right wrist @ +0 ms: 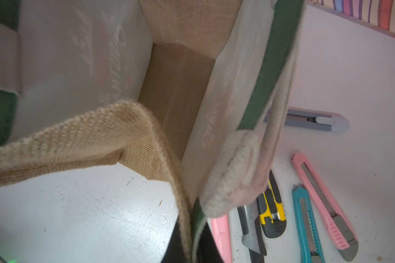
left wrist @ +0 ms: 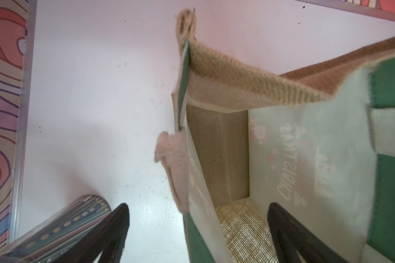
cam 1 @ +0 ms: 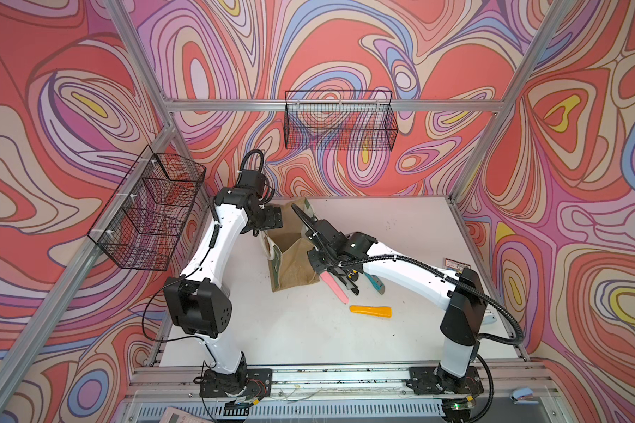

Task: Place the art knife into the pouch
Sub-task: Open the pouch at the center of the board, then pick up the utility knife at the center of the board.

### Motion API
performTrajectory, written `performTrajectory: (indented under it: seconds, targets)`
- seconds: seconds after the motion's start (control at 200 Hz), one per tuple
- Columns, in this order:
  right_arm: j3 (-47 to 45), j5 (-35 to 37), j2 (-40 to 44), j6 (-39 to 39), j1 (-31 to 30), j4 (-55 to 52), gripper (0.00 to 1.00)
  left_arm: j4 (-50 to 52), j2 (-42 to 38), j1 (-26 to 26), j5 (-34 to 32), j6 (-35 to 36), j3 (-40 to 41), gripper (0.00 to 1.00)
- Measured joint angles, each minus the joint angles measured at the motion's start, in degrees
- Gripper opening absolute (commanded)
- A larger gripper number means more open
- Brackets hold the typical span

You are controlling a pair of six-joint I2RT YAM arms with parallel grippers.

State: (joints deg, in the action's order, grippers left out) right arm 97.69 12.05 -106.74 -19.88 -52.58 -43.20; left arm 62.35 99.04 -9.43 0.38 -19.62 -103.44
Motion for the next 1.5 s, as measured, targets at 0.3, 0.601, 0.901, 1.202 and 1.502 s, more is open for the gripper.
performTrajectory:
  seconds: [0.3, 0.601, 0.901, 1.202, 1.502]
  targets:
    - [0.0, -0.8, 0.0, -1.3, 0.0, 0.7, 0.23, -4.2, -6.9, -0.8, 5.2, -5.1, 13.1, 0.71]
    - [-2.4, -5.5, 1.8, -2.3, 2.4, 2.4, 0.6, -7.0, -6.6, -1.0, 4.6, -6.1, 16.0, 0.3]
    - [-9.2, -7.9, 15.7, -4.0, 12.7, 0.7, 0.62, -7.0, -4.5, -1.0, 3.4, -4.4, 15.2, 0.35]
    - [-16.8, -10.2, 18.9, -5.1, 21.3, -2.7, 0.61, -7.5, -5.1, -1.0, 1.9, -2.9, 15.5, 0.36]
    - [-25.9, -11.9, 17.4, -5.5, 21.8, -3.9, 0.54, -7.8, -8.6, -1.0, 1.5, -1.9, 16.6, 0.38]
